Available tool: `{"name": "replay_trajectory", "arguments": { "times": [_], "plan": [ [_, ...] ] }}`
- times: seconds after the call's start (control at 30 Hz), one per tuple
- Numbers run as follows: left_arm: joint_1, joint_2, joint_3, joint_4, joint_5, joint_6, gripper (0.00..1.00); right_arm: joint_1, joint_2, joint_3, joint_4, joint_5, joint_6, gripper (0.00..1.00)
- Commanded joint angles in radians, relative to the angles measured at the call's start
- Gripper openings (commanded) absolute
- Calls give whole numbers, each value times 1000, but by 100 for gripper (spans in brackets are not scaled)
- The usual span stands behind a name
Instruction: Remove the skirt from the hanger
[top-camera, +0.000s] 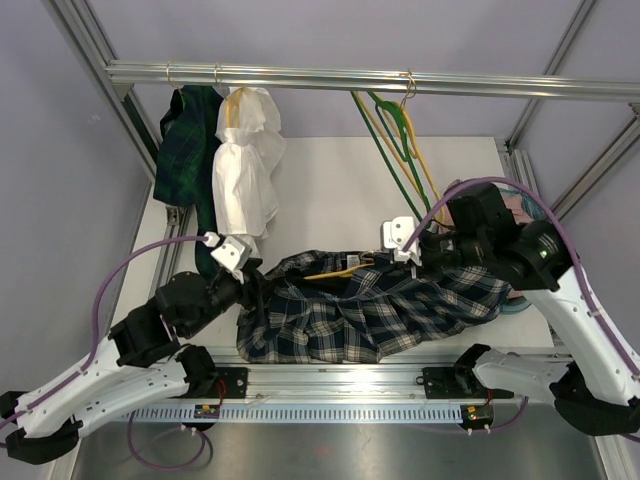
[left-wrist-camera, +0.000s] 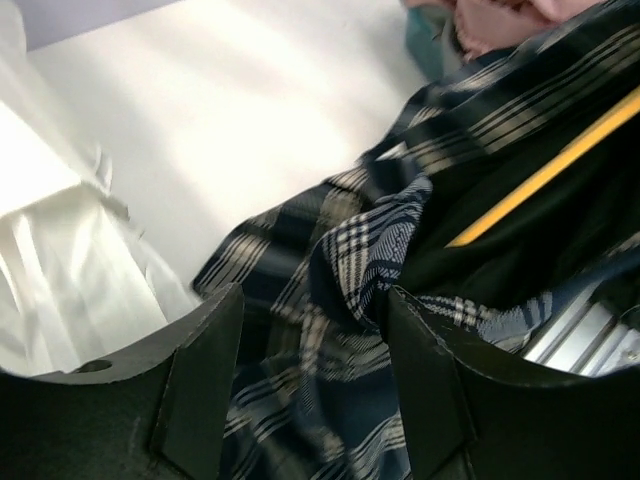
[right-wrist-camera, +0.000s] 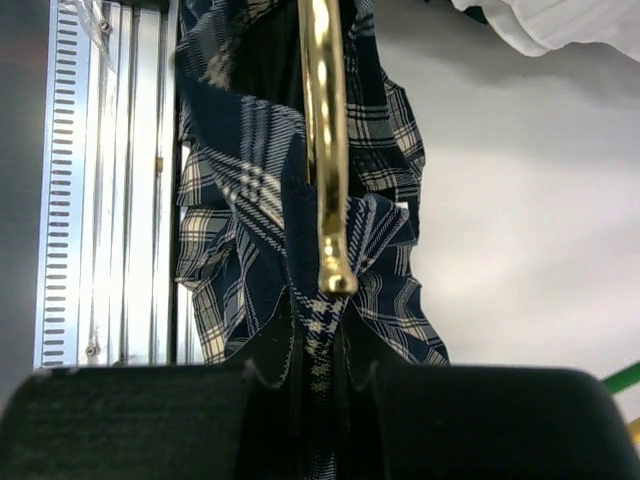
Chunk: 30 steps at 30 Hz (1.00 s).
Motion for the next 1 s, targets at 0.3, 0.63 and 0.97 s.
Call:
{"name": "replay_trajectory", "arguments": {
  "times": [0.3,0.63,0.97],
  "plan": [
    [8,22,-9,-128,-140,-32,73,-30,-198,23,110,85,199,0],
    [8,-182,-144,63,115,57,99,-50,-190,72,133,125,257,0],
    [8,-272,-145,86,90,95,99,-53,-175,117,150,113,292,0]
  ]
}}
